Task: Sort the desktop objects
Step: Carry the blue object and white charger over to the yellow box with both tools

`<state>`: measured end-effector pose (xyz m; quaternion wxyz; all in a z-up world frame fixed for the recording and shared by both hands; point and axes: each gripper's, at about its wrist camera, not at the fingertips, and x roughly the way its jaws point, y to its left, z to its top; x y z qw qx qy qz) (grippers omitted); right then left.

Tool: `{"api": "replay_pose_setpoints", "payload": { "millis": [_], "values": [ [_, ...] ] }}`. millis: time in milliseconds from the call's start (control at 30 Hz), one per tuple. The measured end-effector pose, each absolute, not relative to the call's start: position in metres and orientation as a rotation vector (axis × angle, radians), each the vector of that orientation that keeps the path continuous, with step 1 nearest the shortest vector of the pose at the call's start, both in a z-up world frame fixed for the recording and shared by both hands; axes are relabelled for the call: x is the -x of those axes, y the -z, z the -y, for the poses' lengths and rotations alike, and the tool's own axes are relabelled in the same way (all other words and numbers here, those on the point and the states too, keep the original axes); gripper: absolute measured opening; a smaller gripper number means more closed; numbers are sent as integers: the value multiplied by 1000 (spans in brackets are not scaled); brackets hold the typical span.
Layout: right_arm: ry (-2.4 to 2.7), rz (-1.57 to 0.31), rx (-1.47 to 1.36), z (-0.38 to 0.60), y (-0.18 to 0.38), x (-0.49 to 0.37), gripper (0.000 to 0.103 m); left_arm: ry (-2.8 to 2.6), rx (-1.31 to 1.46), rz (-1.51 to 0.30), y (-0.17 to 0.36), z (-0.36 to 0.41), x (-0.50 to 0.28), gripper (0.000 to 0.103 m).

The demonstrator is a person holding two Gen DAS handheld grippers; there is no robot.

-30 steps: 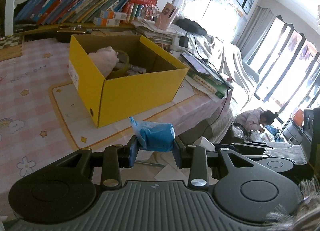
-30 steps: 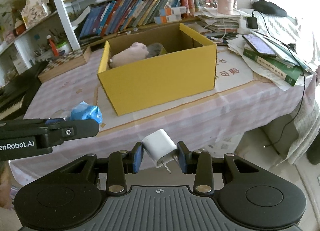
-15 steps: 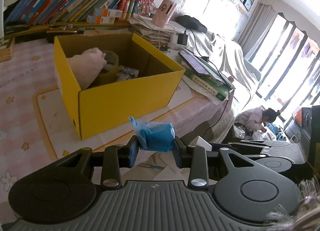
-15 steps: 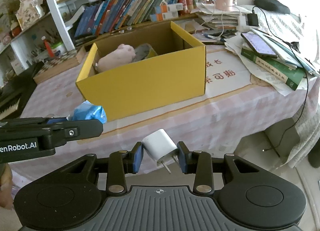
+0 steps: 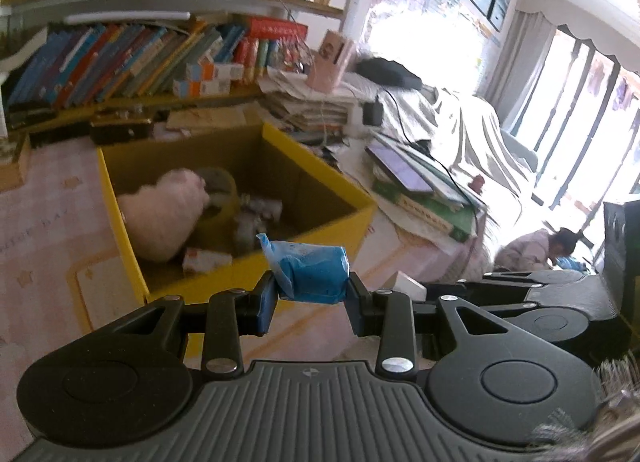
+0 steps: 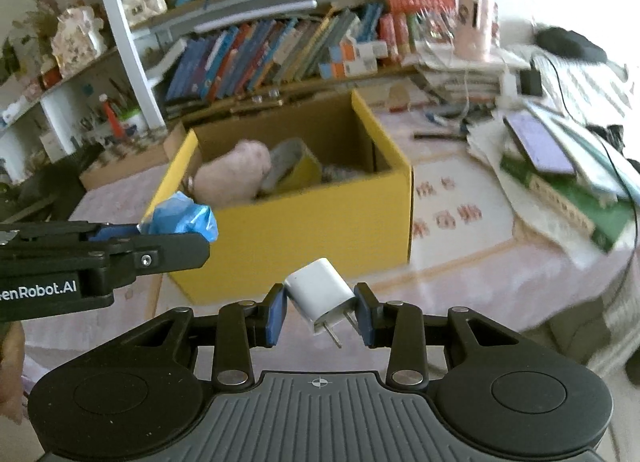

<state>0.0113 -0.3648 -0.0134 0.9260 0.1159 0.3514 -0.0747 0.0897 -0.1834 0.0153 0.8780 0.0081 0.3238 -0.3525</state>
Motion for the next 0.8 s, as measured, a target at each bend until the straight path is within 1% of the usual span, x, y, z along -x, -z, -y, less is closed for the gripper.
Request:
{"api": "replay_pose_setpoints", "payload": {
  "millis": [267,433,667,800],
  "values": [
    [85,-643,-161,385,-5,-51,36,652,-29,-623,-25,195,-121,33],
    [47,-617,-111,388,-6,-83,36,597,-79,-643,-12,210,-150,33],
    [-35,-677,35,388,12,-131,36,539,-68,-738,8,214,-180,33],
    [-107,-765,106,390,26,-152,37,536,-86,-815,22,220,-194,33]
  ]
}}
